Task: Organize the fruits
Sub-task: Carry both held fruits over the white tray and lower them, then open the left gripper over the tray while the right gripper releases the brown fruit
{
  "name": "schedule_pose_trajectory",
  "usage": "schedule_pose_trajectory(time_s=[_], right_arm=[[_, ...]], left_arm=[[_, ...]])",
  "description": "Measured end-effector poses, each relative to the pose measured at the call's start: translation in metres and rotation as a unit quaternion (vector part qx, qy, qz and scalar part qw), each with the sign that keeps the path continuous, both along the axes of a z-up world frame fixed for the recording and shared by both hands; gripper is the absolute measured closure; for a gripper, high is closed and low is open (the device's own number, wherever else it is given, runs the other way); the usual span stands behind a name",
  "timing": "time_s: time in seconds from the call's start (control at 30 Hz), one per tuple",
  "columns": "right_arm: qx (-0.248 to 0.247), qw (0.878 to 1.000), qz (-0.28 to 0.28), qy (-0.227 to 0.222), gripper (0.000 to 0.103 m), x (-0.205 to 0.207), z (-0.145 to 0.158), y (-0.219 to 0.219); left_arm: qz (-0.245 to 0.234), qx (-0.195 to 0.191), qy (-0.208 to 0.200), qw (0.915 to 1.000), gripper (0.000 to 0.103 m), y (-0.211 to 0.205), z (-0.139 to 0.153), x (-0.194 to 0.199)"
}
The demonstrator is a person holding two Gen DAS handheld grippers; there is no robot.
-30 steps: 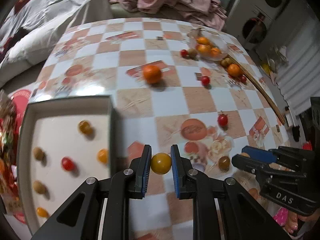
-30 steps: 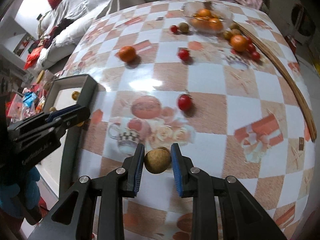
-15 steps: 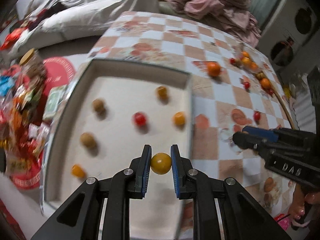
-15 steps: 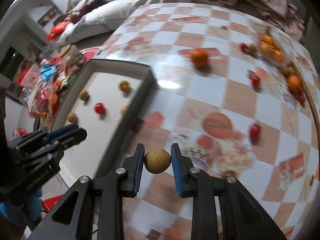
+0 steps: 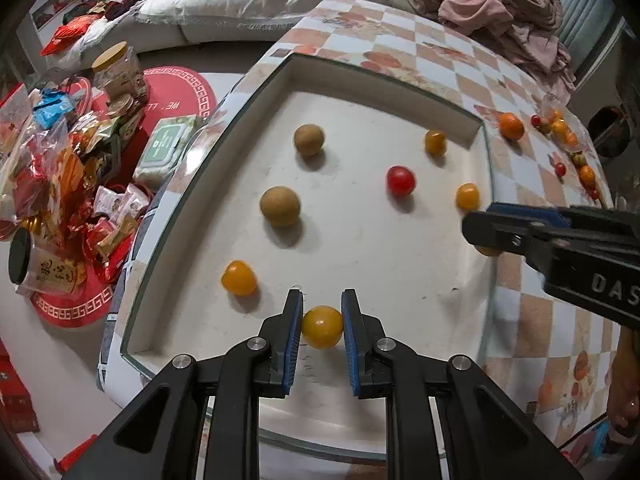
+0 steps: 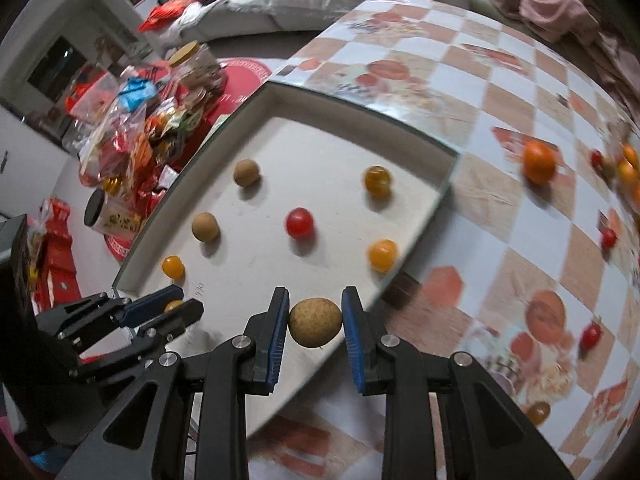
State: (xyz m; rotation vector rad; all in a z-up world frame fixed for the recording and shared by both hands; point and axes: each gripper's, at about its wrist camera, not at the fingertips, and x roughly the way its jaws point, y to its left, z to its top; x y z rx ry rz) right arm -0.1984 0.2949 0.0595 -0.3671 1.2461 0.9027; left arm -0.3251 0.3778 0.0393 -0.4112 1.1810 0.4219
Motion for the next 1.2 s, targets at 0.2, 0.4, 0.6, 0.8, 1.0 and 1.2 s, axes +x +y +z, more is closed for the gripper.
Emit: schedule_pose_trajectory(time_s=[0.2, 0.4, 0.6, 0.8, 1.0, 1.2], right_arm=[[-0.027, 1.000, 0.014, -0.005, 0.073, 0.000, -0.017, 0.022], [-0.045, 0.999, 0.019, -0.012, 0.073, 0.001, -0.028, 0.030], [-0.052, 0.998, 0.018, -0.019, 0.073, 0.001, -0.034, 0.033], [-0.058, 0.998, 0.021, -0.031, 0.073, -0.002, -0.037, 0.035], [-0.065, 0.996, 0.035, -0.048, 0.070, -0.006, -0.042, 0.042], [-0.049, 0.998, 0.019, -0.032, 0.045, -0.002, -0.038, 0.042]], left_arm=[[0.004, -0.004, 0.011, 0.9999, 0.082, 0.004, -0.010, -0.002], [0.006, -0.005, 0.017, 0.9998, 0.082, 0.006, -0.016, -0.002], [0.003, -0.002, 0.023, 0.9997, 0.082, 0.003, -0.019, -0.001], [-0.004, 0.010, 0.028, 0.9996, 0.082, -0.001, -0.018, 0.001], [-0.013, 0.019, 0.034, 0.9992, 0.082, -0.003, -0.019, 0.002], [-0.006, 0.033, 0.030, 0.9990, 0.038, -0.003, -0.012, -0.001]])
